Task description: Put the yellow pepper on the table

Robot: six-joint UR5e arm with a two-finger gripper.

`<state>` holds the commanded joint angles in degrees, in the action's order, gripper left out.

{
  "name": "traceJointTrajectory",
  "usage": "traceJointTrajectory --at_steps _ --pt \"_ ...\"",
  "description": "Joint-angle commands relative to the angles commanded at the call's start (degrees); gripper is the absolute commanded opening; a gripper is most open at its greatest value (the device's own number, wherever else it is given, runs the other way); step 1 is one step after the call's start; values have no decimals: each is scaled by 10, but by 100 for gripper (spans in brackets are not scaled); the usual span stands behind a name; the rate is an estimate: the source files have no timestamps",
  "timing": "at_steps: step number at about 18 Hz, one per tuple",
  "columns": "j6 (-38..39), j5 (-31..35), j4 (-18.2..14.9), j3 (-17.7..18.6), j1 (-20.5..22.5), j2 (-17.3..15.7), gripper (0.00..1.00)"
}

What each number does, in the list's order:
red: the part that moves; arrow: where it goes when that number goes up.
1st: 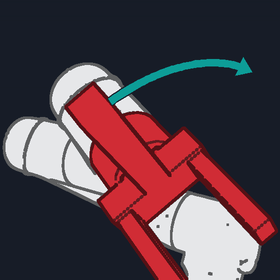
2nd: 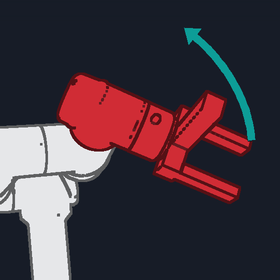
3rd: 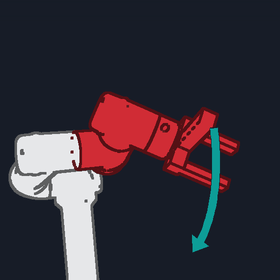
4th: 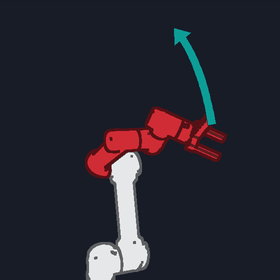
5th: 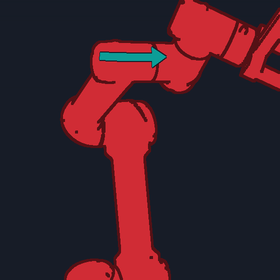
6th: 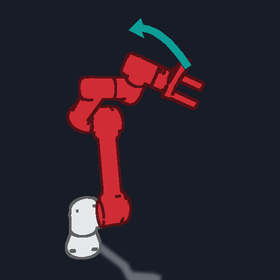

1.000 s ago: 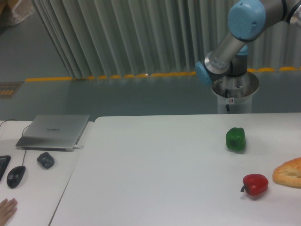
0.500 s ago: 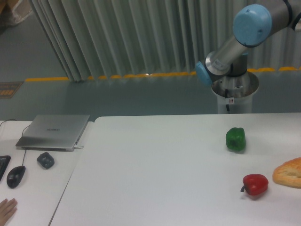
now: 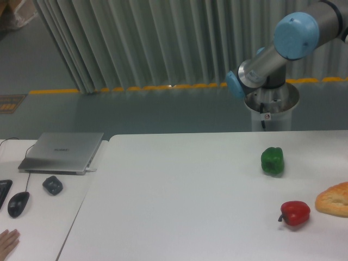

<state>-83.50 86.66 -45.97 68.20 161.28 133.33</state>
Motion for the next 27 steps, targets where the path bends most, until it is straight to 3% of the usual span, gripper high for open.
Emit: traceJointTrajectory --at_steps 3,4,5,6,9,11,15,19,21,24,27 --pt "2 0 0 7 -1 -1 100" --pt "2 1 0 11 -2 -2 89" --pt "1 5 0 17 -3 -5 57" --pt "-1 7 -1 19 -3 -8 47" --pt "-3 7 -3 22 -3 -11 44" --pt "3 6 -7 24 -2 -18 36" --pt "4 5 -15 38 0 -32 34" --pt "20 -10 -86 31 0 -58 33" --pt "64 -32 -119 31 1 -77 33" --pt "68 -32 -135 38 -4 -93 33" --pt "68 -29 -222 52 -17 -145 33"
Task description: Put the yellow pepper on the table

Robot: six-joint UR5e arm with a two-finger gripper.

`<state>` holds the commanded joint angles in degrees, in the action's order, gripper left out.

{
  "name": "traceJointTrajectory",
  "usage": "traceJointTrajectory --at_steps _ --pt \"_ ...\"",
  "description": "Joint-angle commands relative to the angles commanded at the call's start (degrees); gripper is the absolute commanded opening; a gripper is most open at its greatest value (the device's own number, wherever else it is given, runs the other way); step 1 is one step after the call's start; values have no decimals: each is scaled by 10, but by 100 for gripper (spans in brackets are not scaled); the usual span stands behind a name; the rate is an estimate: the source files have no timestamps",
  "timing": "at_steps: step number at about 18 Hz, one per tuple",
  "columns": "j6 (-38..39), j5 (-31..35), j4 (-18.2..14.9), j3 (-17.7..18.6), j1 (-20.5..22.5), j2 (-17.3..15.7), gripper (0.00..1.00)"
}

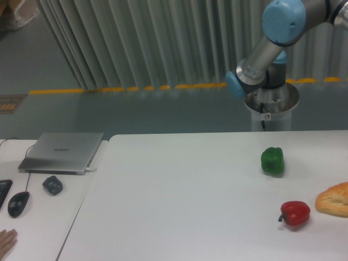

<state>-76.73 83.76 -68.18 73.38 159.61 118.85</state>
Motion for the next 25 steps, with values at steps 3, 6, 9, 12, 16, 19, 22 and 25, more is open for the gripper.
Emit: traceJointTrajectory --at_steps 3,6,9,12,16,19,22,25 --pt "2 1 -24 26 -18 -42 33" --pt "31 2 -68 38 -60 -67 33" --pt "43 3 -69 67 -97 -85 33" --pt "37 18 -71 108 -119 -99 33" --pt "36 78 -71 152 -164 -101 33" --pt "36 121 -67 163 -190 -91 33" --pt "15 145 -66 171 -202 -83 33" --pt "20 199 -64 171 -235 -69 33"
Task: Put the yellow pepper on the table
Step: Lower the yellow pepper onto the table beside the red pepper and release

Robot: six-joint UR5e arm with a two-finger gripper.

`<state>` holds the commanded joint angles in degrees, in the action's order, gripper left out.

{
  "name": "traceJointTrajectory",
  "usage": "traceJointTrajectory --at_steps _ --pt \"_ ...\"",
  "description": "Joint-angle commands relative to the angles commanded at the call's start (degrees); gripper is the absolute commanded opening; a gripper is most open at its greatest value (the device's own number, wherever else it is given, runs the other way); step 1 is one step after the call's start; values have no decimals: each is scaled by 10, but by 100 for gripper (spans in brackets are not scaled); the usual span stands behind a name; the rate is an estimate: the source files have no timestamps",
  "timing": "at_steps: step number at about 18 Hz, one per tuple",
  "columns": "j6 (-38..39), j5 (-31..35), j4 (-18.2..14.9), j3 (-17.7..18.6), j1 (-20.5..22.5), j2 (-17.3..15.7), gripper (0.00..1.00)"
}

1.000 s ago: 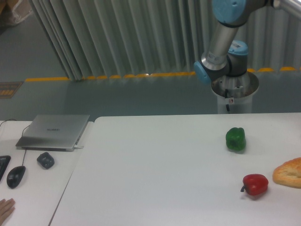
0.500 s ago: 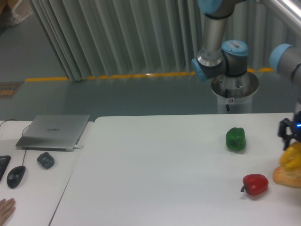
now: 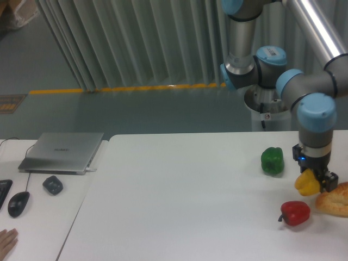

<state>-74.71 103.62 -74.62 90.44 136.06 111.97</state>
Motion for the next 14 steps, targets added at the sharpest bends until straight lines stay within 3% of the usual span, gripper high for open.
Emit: traceJointTrajectory --at_steps 4,6,11,12,13,14 --pt "0 7 8 -3 -8 10 34" --pt "9 9 35 0 -14 11 39" --pt "47 22 65 0 -37 18 46" --pt "50 22 69 -1 -38 19 53" --pt "49 21 73 -1 -39 21 100" --pt "50 20 74 -1 -39 23 100"
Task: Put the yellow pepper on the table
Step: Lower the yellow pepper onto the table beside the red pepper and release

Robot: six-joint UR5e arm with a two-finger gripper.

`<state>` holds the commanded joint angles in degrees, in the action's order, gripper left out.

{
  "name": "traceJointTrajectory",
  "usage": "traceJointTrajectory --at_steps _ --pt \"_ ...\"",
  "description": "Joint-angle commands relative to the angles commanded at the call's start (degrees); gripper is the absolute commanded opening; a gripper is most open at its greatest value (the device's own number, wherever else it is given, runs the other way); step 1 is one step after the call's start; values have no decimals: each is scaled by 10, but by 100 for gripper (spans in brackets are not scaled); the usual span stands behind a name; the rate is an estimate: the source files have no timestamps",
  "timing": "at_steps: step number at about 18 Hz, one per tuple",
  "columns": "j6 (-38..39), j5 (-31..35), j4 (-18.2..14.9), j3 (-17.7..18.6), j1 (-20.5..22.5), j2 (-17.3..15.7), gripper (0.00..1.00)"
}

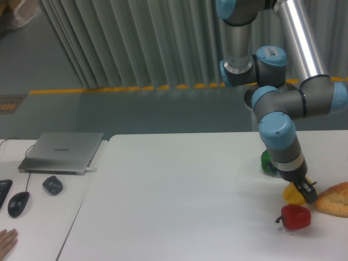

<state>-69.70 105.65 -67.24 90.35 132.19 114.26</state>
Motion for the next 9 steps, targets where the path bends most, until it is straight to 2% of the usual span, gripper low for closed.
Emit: traceJointTrajectory --at_steps 5,9 --pt "-5 -13 -3 -5 3 -5 100" --pt "-4 -146 -5 -23 14 -39 100"
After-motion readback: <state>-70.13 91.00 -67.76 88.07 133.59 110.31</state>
